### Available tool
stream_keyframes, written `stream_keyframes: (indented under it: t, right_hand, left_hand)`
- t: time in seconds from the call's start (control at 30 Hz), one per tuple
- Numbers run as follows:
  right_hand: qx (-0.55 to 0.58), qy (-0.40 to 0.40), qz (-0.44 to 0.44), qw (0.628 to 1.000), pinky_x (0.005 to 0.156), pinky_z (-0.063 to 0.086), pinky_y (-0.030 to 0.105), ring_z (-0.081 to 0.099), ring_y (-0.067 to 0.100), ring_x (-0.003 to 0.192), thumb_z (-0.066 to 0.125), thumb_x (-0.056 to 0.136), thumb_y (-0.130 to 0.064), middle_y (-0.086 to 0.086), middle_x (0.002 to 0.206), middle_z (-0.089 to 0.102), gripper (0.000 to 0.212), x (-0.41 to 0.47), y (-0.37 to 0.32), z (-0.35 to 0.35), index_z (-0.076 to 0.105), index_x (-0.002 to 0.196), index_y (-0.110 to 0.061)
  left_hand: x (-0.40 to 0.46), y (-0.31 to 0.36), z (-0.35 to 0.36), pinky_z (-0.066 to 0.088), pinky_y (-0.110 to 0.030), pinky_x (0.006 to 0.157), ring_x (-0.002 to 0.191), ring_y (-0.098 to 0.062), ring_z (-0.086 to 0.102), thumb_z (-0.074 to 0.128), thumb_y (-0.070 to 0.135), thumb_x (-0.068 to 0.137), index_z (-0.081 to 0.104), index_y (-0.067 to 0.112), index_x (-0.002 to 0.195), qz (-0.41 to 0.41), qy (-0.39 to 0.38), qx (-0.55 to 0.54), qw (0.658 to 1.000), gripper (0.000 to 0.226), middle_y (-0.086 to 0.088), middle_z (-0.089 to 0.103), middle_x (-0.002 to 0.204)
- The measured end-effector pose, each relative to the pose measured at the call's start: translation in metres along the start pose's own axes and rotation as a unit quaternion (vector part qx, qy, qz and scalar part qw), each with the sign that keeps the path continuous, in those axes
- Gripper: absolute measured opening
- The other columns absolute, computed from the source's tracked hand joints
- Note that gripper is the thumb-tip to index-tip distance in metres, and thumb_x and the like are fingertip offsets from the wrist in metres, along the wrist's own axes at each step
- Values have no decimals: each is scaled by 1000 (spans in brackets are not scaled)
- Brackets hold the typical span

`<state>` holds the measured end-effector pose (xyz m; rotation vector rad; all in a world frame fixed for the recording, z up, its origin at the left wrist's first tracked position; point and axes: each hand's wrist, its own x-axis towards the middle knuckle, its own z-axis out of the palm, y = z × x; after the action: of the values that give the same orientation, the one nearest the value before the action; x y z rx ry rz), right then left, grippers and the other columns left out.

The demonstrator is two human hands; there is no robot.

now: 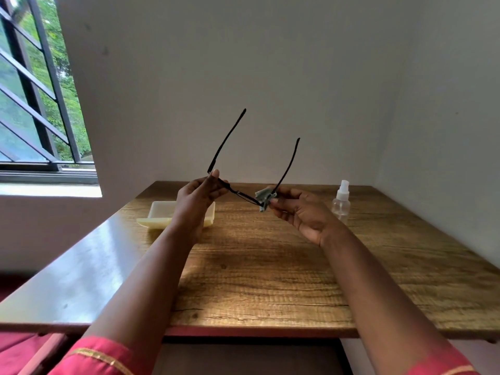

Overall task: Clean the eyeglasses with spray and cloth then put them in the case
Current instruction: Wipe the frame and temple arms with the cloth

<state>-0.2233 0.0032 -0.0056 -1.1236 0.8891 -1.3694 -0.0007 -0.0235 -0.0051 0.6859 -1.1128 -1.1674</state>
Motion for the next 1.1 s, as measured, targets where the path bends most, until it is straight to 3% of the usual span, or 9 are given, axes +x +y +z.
stream_keyframes:
  t: [0.1, 0.27, 0.43, 0.5, 0.57, 0.63, 0.73, 0.9, 1.1]
  right_hand:
    - [-52, -29, -19, 998, 70, 52, 23, 66, 9, 89, 65, 86, -2, 1, 103, 73, 23, -3, 0, 1, 70, 105, -15]
    - [-15, -83, -37, 996, 71, 53, 24, 68, 14, 99, 65, 79, -11, 7, 111, 71, 36, -4, 0, 4, 65, 115, -7]
    - [-14, -75, -75, 994, 78, 55, 25, 67, 14, 97, 57, 89, 3, 7, 106, 71, 26, -1, 2, 6, 65, 113, -5]
    - [-13, -59, -86, 994, 83, 55, 26, 68, 15, 96, 54, 90, 8, 8, 104, 71, 25, 0, 4, 7, 66, 109, -5]
    - [-14, -49, -97, 994, 84, 56, 27, 68, 16, 96, 52, 91, 11, 9, 102, 71, 25, 2, 6, 8, 66, 105, -5]
    - [-20, -39, -107, 993, 83, 56, 27, 69, 16, 95, 53, 90, 11, 8, 100, 72, 25, 3, 8, 8, 66, 103, -6]
    - [-48, -12, -118, 992, 82, 57, 26, 68, 14, 93, 53, 90, 12, 7, 99, 71, 25, 3, 11, 10, 65, 100, -7]
    - [-51, 24, -128, 990, 84, 57, 27, 68, 17, 95, 54, 90, 12, 9, 100, 70, 24, 4, 14, 14, 65, 98, -8]
    - [-12, 25, -127, 991, 82, 57, 25, 68, 16, 96, 54, 92, 8, 10, 100, 70, 17, 2, 13, 18, 63, 103, -3]
  left_hand:
    - [0, 0, 2, 52, -35, 96, 97, -26, 69, 65, 30, 89, 66, 4, 98, -6, 10, -3, 1000, 27, -18, 71, 102]
    - [-1, 2, 2, 53, -35, 94, 95, -28, 69, 66, 36, 86, 67, 2, 98, 15, 24, 4, 1000, 36, -22, 70, 104]
    - [0, -1, 2, 53, -36, 92, 95, -29, 70, 62, 40, 91, 67, 1, 100, 16, 30, 48, 998, 41, -18, 72, 100]
    - [1, -4, 5, 53, -35, 87, 91, -24, 71, 57, 52, 90, 67, 6, 99, 45, 45, 130, 989, 48, -11, 74, 94]
    - [2, -9, 7, 49, -31, 81, 95, -20, 67, 47, 59, 92, 63, 10, 111, 109, 87, 298, 944, 55, -3, 71, 99]
    - [0, -12, 9, 41, -29, 85, 106, -23, 58, 41, 48, 99, 52, 9, 128, 210, 130, 434, 866, 50, -8, 62, 117]
    - [-5, -9, 12, 41, -38, 93, 113, -27, 53, 49, 23, 98, 49, 8, 131, 360, 96, 503, 780, 35, -13, 53, 128]
    - [-15, -10, 21, 36, -34, 103, 120, -21, 49, 66, 3, 75, 56, 13, 126, 408, -28, 563, 719, 53, -5, 54, 128]
    - [-16, -17, 27, 37, -38, 105, 116, -25, 55, 82, 25, 69, 56, 13, 125, 391, -82, 639, 657, 62, -4, 57, 127]
